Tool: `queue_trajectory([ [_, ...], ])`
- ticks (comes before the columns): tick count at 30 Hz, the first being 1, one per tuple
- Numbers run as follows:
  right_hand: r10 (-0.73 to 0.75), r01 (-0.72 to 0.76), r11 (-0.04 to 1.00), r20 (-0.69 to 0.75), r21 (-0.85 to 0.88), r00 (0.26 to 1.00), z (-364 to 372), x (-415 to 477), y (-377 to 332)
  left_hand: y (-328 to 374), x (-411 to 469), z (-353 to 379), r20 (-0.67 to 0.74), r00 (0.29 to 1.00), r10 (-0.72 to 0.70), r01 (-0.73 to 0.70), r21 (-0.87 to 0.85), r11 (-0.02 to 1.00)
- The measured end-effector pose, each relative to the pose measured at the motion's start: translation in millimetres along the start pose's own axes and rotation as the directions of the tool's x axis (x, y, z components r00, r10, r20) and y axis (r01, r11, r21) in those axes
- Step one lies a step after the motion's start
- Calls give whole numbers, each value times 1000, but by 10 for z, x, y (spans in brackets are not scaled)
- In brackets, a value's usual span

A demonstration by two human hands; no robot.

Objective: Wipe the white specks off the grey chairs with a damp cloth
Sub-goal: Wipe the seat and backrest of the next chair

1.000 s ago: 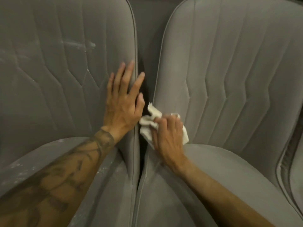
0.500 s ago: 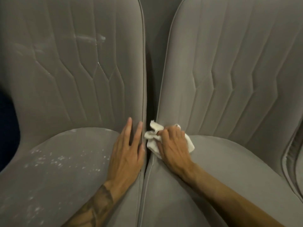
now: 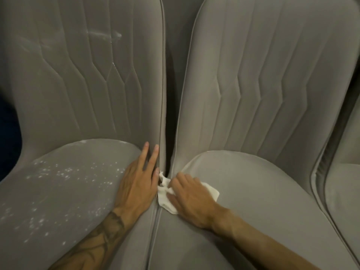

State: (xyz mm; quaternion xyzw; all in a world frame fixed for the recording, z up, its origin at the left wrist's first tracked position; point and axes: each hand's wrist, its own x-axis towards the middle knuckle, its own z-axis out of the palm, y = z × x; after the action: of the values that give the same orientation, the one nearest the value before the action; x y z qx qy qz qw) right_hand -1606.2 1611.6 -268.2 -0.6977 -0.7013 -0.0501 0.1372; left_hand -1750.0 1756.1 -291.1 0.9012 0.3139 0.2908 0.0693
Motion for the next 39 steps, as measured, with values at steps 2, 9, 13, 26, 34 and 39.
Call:
queue_trajectory([
  [2,76,-76,997,2,22,997,-67,10,165,15,-2,-2,9,1000,1,-1,-7,1000],
  [9,422,-417,900,20,-127,906,-26,220,133,60,1,-50,30,1000,-1,1,6,1000],
  [13,93,-98,993,78,59,993,-40,-112,-184,73,-10,-66,44,999,-12,12,-5,1000],
  [26,181,-178,983,82,-48,980,-111,-402,-905,25,-8,-153,47,998,30,-27,-74,997],
  [34,468,-466,884,88,-48,879,-203,-394,-983,-43,-128,-365,177,978,114,-98,-97,990],
  [39,439,-439,897,-18,-58,898,-137,-804,-1560,-225,-295,-502,255,945,206,-185,-101,977],
])
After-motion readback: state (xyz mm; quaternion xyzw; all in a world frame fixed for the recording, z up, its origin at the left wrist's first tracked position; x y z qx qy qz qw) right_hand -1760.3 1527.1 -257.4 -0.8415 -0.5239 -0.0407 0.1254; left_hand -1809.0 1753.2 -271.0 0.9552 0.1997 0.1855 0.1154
